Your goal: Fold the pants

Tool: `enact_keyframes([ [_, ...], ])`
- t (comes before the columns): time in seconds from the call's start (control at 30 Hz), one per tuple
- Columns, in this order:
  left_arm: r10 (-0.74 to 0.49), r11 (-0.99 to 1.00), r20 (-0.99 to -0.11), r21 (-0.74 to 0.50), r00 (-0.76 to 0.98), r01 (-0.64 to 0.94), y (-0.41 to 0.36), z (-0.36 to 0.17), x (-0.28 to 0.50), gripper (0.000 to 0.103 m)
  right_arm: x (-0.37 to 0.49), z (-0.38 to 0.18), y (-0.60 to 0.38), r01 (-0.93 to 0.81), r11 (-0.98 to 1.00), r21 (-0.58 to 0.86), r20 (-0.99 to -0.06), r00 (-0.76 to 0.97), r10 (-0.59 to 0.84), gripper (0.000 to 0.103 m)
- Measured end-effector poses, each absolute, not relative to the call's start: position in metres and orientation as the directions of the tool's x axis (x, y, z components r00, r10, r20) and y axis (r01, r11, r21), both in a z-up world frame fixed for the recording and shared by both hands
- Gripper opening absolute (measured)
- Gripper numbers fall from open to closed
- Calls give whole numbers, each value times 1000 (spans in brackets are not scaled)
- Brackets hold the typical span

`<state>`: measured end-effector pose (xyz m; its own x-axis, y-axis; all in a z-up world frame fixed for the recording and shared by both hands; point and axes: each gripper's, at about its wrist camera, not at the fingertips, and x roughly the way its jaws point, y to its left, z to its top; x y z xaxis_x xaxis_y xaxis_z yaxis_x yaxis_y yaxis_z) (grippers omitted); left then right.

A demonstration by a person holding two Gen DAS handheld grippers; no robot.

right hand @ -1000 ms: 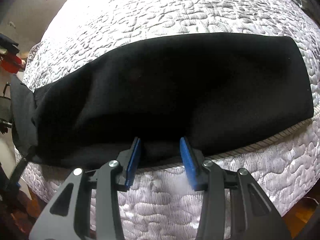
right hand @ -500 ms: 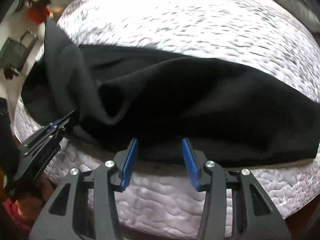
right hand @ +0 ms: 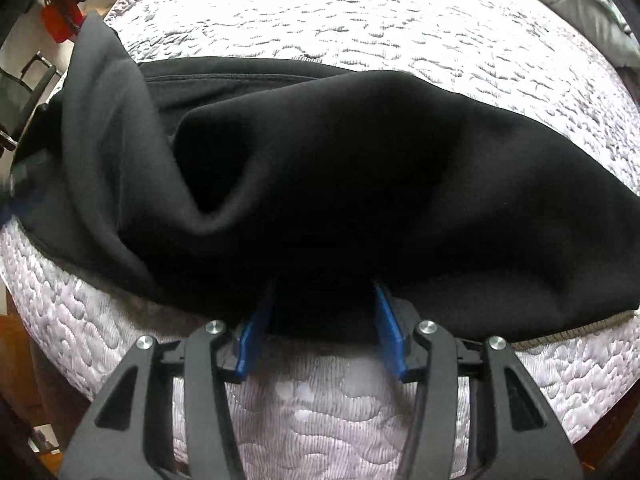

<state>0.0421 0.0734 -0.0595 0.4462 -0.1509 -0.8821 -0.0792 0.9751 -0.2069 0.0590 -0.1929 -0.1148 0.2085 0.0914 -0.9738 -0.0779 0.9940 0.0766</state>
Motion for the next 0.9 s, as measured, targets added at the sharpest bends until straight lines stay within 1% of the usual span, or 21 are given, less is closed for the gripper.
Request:
enact_keyframes([
  [0.13, -43, 990, -896, -99, 441, -104, 82, -41, 91, 63, 57, -114, -194, -73, 994, 83, -972, 214, 97, 50],
  [0.23, 10, 992, -915, -41, 403, -117, 85, -37, 129, 70, 56, -113, -197, -73, 993, 90, -972, 212, 104, 50],
  [0.33, 22, 993, -940, -18, 340, -115, 85, -45, 151, 70, 50, -112, -208, -68, 992, 102, -970, 214, 115, 50],
  [0.37, 27, 993, -948, -10, 318, -115, 83, -48, 155, 68, 48, -111, -211, -67, 992, 106, -969, 215, 118, 50],
  [0.4, 27, 993, -956, -7, 293, -115, 82, -54, 158, 63, 50, -111, -217, -67, 992, 109, -969, 216, 121, 50],
  [0.43, 31, 994, -959, -1, 282, -114, 80, -57, 159, 61, 50, -112, -219, -68, 991, 112, -968, 216, 124, 50],
  [0.47, 40, 994, -958, 9, 282, -111, 77, -58, 160, 54, 50, -113, -221, -67, 991, 116, -968, 216, 128, 50],
  [0.5, 40, 994, -957, 10, 286, -104, 75, -60, 161, 38, 50, -113, -225, -66, 991, 118, -968, 217, 130, 50],
  [0.53, 20, 994, -958, -12, 285, -109, 75, -61, 162, 26, 50, -113, -228, -67, 990, 121, -967, 217, 133, 50],
  [0.57, -1, 992, -960, -36, 280, -117, 76, -62, 161, 10, 50, -113, -230, -68, 990, 123, -967, 218, 135, 50],
  [0.67, -60, 987, -947, -103, 315, -120, 83, -58, 157, 6, 48, -115, -235, -66, 989, 131, -965, 221, 143, 50],
  [0.77, -113, 979, -908, -172, 404, -112, 90, -41, 142, 5, 46, -122, -234, -66, 988, 137, -964, 222, 148, 50],
  [0.87, -119, 970, -844, -211, 522, -120, 103, -21, 103, 5, 48, -121, -239, -61, 986, 154, -963, 214, 164, 50],
  [0.9, -107, 971, -821, -207, 561, -119, 107, -17, 84, 5, 48, -120, -242, -59, 985, 162, -962, 212, 171, 50],
])
